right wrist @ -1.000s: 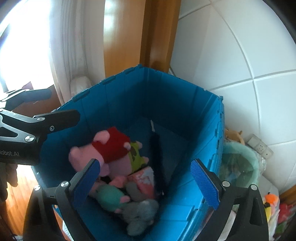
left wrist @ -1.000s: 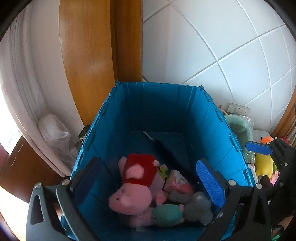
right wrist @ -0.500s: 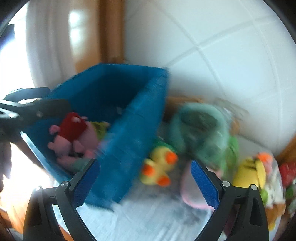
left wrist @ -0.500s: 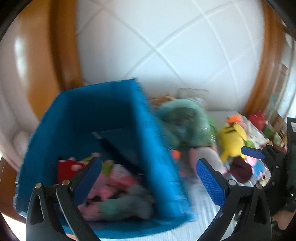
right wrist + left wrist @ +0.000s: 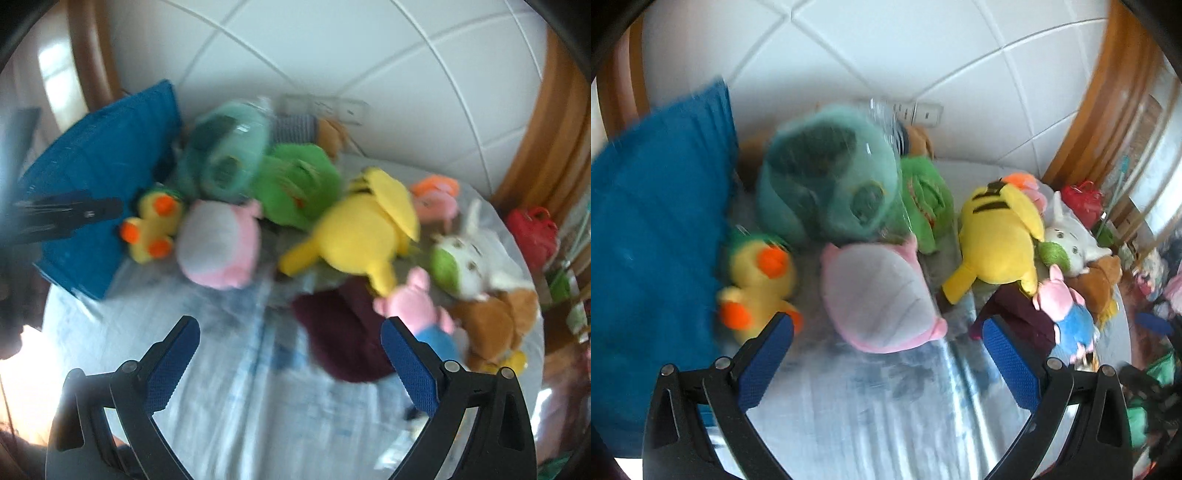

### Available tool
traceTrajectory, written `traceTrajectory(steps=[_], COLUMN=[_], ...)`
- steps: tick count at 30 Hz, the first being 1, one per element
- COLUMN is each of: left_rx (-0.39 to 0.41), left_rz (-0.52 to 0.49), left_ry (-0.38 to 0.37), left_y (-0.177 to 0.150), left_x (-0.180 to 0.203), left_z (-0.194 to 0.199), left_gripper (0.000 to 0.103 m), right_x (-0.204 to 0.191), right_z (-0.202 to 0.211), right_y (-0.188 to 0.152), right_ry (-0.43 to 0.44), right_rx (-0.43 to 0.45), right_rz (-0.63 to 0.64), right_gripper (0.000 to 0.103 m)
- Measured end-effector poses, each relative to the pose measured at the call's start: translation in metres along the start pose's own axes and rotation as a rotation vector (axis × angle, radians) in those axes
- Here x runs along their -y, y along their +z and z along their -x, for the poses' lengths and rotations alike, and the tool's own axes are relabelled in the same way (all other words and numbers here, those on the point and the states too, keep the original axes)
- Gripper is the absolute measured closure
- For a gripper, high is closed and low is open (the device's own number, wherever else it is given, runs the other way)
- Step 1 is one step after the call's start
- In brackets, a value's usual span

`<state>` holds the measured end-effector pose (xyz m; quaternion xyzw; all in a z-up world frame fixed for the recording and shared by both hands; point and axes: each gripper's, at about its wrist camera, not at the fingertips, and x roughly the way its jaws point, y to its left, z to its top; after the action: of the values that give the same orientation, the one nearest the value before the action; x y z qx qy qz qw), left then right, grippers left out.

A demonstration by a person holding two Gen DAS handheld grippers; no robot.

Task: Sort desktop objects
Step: 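Move both tools back over the toy pile on the bed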

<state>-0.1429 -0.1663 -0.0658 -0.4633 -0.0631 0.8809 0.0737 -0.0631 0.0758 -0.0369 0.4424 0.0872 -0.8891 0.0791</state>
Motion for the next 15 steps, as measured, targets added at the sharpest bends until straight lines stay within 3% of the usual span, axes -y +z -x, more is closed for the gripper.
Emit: traceTrajectory(steps=[5, 11, 13, 15], left_rx=[-0.075, -0.179, -0.173, -0.118], left_rz=[0.092, 0.150, 0.162, 0.139], left_ry=[0.070, 0.205, 0.224, 0.255], left_y=[0.004, 0.000, -0.002, -0.002], left_x=[0.009, 0.008, 0.008, 0.014], left_z=[-0.076, -0.149, -0.166, -0.173], left_gripper=[0.000, 0.000, 0.000, 0.000], right_x=[0.048, 0.075, 0.081, 0.089], right_z=[-0.003, -0.008, -0.012, -0.016], right_y=[-0.018, -0.033, -0.037, -0.042], right_ry=[-0.013, -0.032, -0.038, -0.046], right_rx=[-0.047, -0.080, -0.093, -0.111], right_rz=[-0.018, -0.045, -0.053, -0.061], right_gripper=[0.003, 0.003, 0.003, 0.003])
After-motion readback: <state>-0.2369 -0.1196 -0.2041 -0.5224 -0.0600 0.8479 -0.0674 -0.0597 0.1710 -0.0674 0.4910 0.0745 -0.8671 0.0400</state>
